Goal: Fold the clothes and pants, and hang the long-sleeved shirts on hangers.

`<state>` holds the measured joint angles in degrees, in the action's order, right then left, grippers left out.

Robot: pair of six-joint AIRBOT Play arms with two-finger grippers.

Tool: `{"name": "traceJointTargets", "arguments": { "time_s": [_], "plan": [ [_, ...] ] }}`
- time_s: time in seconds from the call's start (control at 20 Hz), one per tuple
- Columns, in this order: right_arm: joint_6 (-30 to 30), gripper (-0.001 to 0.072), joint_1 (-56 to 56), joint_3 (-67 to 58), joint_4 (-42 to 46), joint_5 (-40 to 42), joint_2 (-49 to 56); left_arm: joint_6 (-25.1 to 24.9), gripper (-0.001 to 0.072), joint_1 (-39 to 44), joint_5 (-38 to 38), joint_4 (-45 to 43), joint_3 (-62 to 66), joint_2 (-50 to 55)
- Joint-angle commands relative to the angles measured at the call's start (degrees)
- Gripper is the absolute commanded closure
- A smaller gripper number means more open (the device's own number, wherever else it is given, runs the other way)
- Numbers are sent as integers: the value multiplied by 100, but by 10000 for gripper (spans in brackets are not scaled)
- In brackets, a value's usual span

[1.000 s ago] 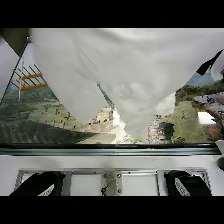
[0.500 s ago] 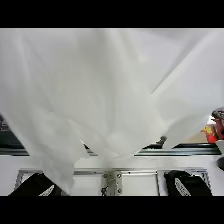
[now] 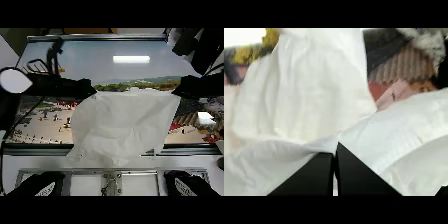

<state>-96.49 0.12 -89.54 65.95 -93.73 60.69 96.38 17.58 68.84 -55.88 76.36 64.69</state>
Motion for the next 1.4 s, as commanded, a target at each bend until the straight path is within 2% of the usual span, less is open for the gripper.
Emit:
{"name": "traceJointTargets", "arguments": {
  "time_s": [0.0, 0.2, 0.25, 0.3, 0.35, 0.4, 0.45, 0.65, 0.8, 0.9, 1.1, 1.25, 1.35],
  "plan": [
    [221, 700, 4, 706, 490, 678, 1051, -164, 693, -42, 92, 50, -306, 1244],
    [205, 693, 7, 706, 404, 1987, 1991, -168, 693, -59, 74, 48, 911, 2618],
    [203, 663, 7, 706, 404, 2286, 2083, -166, 692, -57, 39, 39, 1252, 2844],
    [208, 468, 4, 706, 396, 2612, 2118, -166, 615, -61, 22, 37, 1593, 3032],
    [225, 217, -4, 688, 393, 2857, 2109, -164, 257, -87, 15, 37, 1965, 3185],
    [225, 88, -7, 625, 411, 3010, 2076, -144, 31, -142, 20, 37, 2337, 3287],
    [240, 91, -4, 546, 468, 3082, 2022, -138, 33, -201, 24, 37, 2638, 3340],
    [1274, 108, 195, 455, 509, 3060, 1556, 52, 33, -212, 411, -599, 3338, 3335],
    [1416, 112, 876, 455, 1364, 2765, 1423, 260, 33, 118, 804, -1539, 3276, 3331],
    [1176, 112, 1558, 455, 2387, 2726, 1508, 289, 33, 415, 820, -1947, 3012, 3318],
    [142, 113, 2664, 455, 4321, 2546, 2046, 400, 33, 737, 791, -2116, 2391, 3316],
    [-267, 112, 2988, 455, 4793, 2234, 2503, 422, 33, 750, 772, -2107, 2210, 3314],
    [-807, 113, 3073, 455, 5064, 2138, 2699, 452, 33, 750, 767, -2107, 2208, 3311]
  ]
}}
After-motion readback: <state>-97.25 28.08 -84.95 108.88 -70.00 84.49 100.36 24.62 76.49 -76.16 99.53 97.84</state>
